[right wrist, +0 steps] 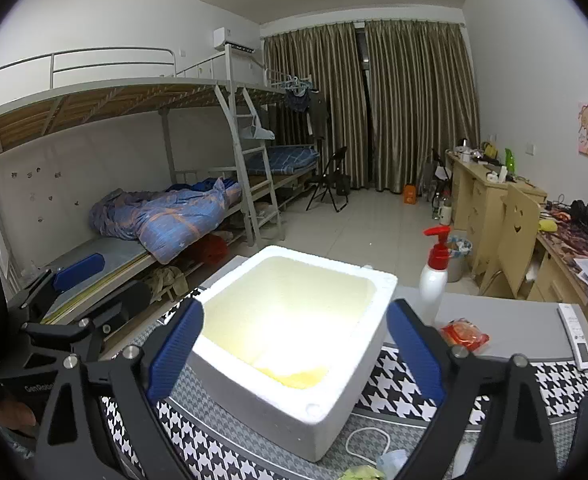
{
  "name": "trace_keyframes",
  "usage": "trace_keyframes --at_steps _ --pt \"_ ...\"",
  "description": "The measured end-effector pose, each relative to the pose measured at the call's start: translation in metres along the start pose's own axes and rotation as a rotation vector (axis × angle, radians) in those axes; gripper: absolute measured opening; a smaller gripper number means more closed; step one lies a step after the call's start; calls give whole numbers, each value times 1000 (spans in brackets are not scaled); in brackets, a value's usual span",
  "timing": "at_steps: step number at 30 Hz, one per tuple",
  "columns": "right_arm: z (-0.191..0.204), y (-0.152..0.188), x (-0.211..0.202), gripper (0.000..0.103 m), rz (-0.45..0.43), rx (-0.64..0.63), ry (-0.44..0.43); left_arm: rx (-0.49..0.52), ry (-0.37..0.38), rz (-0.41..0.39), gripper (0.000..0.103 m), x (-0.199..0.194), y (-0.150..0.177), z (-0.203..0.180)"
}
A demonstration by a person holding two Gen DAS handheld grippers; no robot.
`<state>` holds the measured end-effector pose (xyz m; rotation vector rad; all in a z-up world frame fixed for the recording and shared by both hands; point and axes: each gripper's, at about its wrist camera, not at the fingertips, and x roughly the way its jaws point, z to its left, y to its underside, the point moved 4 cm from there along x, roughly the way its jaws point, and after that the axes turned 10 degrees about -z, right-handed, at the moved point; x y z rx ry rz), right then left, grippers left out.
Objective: Organize soft objects
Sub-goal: 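Withdraw both grippers from the box back toward the table items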
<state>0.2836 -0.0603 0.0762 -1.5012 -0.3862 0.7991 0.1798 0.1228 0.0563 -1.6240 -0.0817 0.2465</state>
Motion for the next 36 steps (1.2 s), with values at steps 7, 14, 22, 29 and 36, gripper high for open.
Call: trace_keyframes --at_steps 7,14,22,29,36 --pt "-9 1 -14 96 -14 17 12 14 17 -7 102 -12 -2 -11" --pt "-12 4 -29 96 -32 10 24 16 36 -20 102 -23 -4 -24" --pt "-18 13 -45 96 -44 14 37 22 71 -29 102 -32 -5 -38" --pt "-27 21 -56 96 -47 29 60 24 106 -20 102 -36 -1 -47" --pt "-35 33 -69 96 -47 40 83 22 134 0 102 -37 7 -58"
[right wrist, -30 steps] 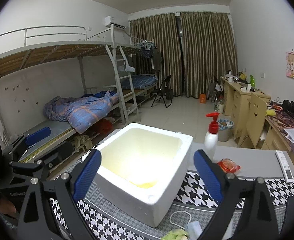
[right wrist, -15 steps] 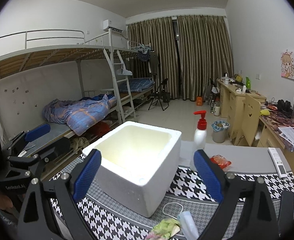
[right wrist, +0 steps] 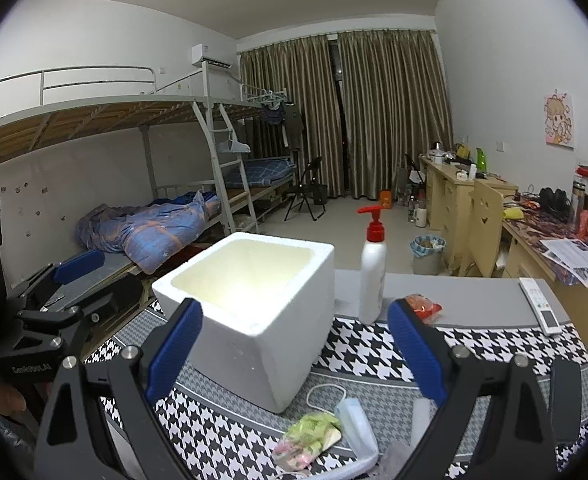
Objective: Organize soft objects
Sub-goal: 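Withdraw both grippers from the box back toward the table items, then move both grippers toward the snack packet, mask and grey sock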
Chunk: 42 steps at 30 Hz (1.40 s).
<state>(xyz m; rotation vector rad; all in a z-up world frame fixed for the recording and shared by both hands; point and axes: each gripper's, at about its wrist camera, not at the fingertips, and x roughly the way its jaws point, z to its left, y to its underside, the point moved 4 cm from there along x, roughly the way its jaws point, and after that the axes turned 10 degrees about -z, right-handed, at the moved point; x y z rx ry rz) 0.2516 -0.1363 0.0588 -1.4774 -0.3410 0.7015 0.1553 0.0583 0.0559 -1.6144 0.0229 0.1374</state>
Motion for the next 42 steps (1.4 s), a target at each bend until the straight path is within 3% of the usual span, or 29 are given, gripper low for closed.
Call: trace_keyframes --at_steps 42 --pt "-46 47 -36 96 40 45 136 -1 100 94 102 1 54 -41"
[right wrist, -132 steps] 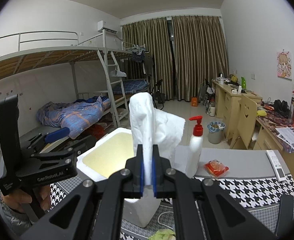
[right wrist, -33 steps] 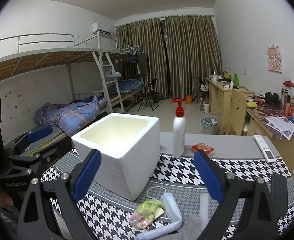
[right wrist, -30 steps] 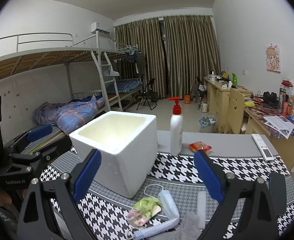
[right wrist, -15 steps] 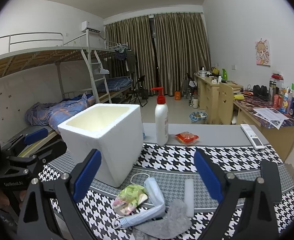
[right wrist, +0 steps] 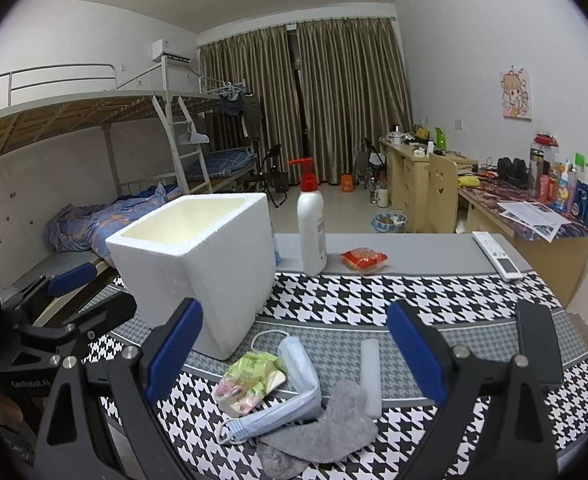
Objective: Organize soft objects
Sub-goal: 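Move both grippers toward the snack packet, mask and grey sock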
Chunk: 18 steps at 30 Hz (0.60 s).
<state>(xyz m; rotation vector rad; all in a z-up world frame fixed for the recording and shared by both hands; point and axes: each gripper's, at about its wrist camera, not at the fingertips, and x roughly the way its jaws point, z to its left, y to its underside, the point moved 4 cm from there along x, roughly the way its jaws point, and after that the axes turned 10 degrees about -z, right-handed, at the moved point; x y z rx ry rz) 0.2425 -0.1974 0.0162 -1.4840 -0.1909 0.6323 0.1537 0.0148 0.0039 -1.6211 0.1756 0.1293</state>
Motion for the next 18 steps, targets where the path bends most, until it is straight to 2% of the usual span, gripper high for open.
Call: trace_keyframes --at_steps 18 --pt "-25 22 2 96 49 18 79 14 50 89 102 16 28 -20"
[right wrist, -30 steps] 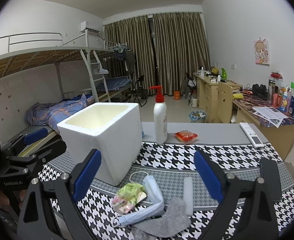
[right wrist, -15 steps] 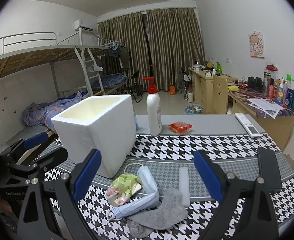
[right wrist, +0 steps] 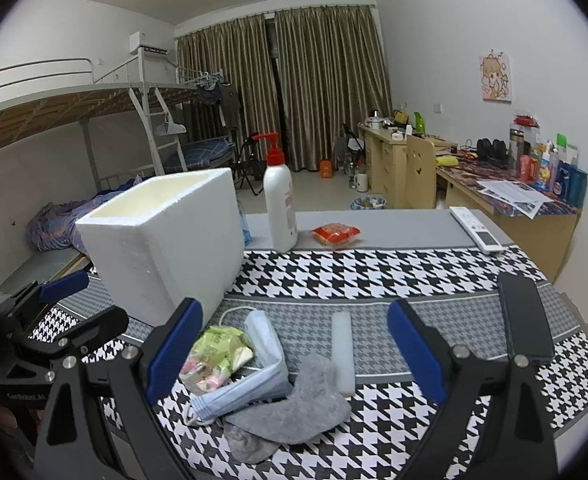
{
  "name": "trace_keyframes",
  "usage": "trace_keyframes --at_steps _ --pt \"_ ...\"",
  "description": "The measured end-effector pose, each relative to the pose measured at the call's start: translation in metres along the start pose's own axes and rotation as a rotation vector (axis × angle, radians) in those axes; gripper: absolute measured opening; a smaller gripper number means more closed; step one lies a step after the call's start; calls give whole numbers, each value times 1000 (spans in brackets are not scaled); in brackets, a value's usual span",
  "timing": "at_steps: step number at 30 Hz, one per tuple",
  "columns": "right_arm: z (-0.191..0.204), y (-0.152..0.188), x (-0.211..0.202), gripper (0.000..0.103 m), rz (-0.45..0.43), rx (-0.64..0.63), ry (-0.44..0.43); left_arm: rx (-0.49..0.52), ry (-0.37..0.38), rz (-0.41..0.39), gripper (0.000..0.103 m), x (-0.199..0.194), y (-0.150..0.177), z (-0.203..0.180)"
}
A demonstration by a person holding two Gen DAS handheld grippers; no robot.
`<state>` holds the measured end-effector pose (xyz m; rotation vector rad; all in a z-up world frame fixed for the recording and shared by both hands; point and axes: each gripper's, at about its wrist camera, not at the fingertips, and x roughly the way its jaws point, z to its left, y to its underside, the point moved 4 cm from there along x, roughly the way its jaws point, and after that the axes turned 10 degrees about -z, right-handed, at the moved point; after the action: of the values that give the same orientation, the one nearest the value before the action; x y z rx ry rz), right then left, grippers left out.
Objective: Organize soft objects
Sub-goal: 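Move both grippers toward the snack packet, mask and grey sock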
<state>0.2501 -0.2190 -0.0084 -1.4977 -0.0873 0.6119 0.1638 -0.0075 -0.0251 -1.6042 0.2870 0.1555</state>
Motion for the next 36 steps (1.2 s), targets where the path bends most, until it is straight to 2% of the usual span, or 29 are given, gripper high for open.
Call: trace_keyframes --at_steps 36 --pt "-39 27 37 95 130 47 107 8 31 161 102 49 37 -16"
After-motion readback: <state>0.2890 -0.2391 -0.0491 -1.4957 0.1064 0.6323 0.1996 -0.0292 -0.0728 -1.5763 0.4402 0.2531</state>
